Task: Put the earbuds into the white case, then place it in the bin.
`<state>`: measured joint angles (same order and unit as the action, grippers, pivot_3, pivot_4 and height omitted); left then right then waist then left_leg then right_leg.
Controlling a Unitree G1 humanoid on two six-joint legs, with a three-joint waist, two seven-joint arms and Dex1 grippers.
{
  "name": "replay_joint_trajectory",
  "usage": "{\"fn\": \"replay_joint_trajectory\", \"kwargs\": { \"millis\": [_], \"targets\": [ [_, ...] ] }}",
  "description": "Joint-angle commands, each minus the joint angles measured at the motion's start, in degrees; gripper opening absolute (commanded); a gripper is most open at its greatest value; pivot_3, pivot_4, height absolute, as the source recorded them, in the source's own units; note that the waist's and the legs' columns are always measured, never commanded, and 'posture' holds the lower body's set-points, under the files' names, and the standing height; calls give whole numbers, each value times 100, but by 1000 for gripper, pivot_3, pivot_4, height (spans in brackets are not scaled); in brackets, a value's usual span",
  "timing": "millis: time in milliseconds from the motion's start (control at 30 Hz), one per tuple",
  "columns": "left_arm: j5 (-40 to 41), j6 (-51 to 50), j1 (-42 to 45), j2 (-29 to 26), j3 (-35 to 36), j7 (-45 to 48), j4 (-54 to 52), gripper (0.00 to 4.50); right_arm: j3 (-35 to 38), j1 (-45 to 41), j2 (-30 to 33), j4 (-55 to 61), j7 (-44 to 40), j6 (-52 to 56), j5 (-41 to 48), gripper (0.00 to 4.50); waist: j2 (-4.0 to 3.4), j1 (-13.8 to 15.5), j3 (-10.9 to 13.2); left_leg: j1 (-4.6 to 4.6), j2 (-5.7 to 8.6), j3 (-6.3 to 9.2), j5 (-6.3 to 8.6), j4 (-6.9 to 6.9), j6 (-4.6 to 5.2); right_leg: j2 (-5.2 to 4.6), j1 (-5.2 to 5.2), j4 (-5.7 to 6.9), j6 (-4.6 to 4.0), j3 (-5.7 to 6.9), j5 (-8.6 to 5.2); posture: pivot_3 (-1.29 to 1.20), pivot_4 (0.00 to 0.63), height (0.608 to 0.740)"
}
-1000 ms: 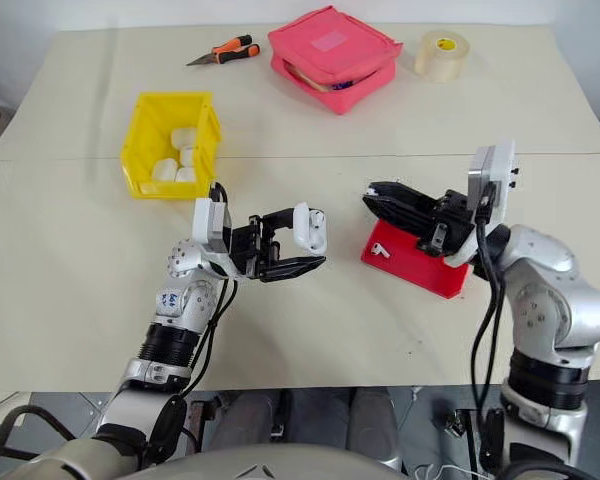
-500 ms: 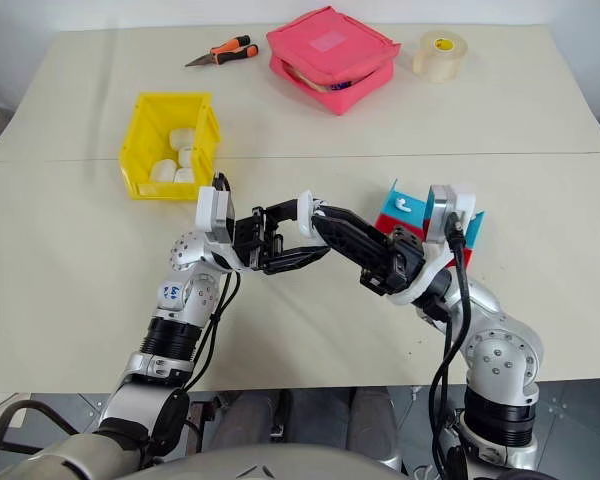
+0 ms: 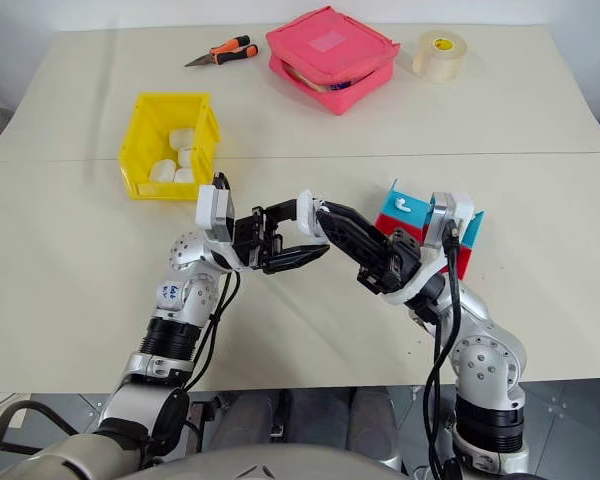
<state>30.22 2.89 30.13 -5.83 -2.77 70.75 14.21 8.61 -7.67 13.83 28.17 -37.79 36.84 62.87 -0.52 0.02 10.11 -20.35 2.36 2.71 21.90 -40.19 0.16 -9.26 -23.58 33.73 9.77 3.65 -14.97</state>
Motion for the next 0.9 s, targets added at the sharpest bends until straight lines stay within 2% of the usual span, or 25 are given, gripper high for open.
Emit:
{"fn": "replay_joint_trajectory", "kwargs": {
  "millis": [33,333,567,733,833,900],
  "targets": [
    [147,25,36,34,57,3,-220,2801,-72,34,-55,100,43,-102,134,585,0,-1,0,0,0,0,0,0,0,0,0,0,0,0,0,0,150,740],
    [182,-9,72,113,107,-86,-261,2801,-425,243,-92,52,63,-295,-231,585,0,2,0,0,0,0,0,0,0,0,0,0,0,0,0,0,150,740],
    [241,-60,214,108,235,-92,-187,2801,-449,308,224,-12,31,-490,-633,585,0,0,0,1,1,-2,0,1,0,1,1,-1,0,-1,0,0,150,740],
    [192,-61,204,84,219,24,-167,2801,-476,57,532,225,-157,-446,-554,2194,0,4,0,1,-1,-2,0,1,0,2,1,-1,-1,-2,-1,0,150,740],
    [138,-161,151,-64,212,28,-219,2801,-220,-21,874,355,-275,-450,-461,3186,0,7,0,1,0,-2,0,2,1,2,0,-3,-1,-3,-1,0,150,740],
    [19,-154,111,-228,210,3,-224,2801,54,-44,1197,323,-370,-448,-418,3186,0,6,0,1,0,-2,0,2,1,2,1,-3,-1,-2,-1,0,150,740]
  ]
}}
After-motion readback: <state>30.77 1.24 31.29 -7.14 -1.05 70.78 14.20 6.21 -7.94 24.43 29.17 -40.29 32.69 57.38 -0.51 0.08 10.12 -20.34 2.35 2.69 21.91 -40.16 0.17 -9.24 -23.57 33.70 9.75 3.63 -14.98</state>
